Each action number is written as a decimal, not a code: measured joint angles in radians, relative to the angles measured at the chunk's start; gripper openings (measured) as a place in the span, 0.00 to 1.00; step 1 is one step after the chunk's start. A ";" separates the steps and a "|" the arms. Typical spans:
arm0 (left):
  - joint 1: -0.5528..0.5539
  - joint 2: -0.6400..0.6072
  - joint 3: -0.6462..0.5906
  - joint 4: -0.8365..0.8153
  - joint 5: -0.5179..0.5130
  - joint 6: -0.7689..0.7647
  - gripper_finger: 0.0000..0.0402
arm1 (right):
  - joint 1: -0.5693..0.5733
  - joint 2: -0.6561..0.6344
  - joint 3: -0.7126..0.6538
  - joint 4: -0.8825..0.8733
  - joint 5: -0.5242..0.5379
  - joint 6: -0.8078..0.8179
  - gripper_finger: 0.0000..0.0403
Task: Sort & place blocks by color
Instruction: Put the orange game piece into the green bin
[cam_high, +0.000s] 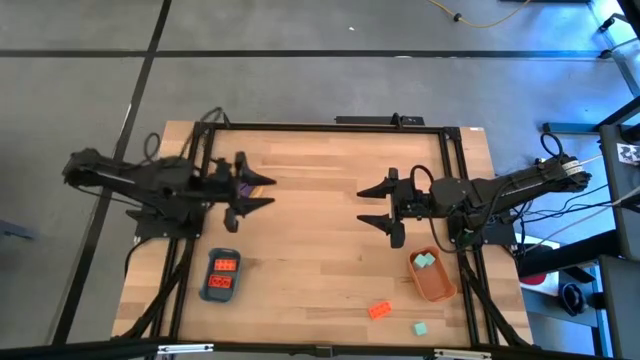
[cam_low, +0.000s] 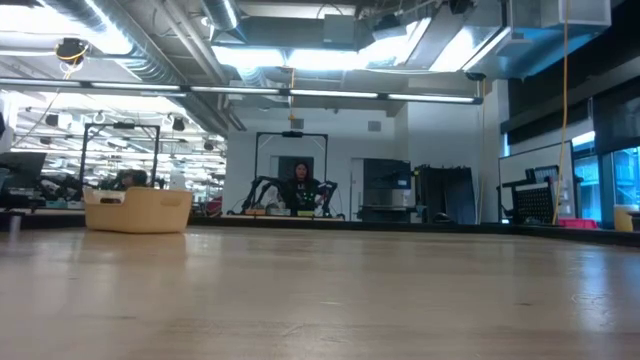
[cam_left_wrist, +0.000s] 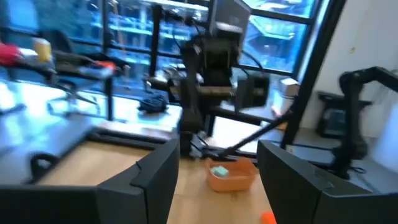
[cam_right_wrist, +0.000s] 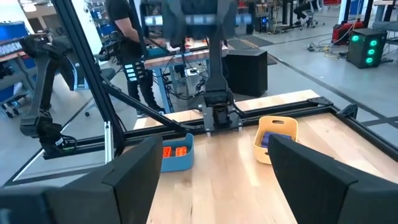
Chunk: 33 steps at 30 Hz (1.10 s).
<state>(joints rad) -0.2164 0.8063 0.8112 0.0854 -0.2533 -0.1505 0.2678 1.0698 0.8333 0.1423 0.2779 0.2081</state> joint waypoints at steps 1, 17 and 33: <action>0.010 0.003 -0.034 0.043 0.030 -0.019 0.51 | 0.000 0.000 0.000 0.002 0.000 0.003 0.73; 0.020 0.023 -0.205 0.153 0.016 -0.078 0.01 | 0.000 0.000 0.000 0.005 0.024 0.019 0.73; 0.021 0.024 -0.205 0.163 0.011 -0.077 0.00 | 0.000 0.000 0.000 0.011 0.025 0.019 0.73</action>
<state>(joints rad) -0.1951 0.8299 0.6064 0.2481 -0.2424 -0.2279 0.2680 1.0698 0.8337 0.1532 0.3031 0.2272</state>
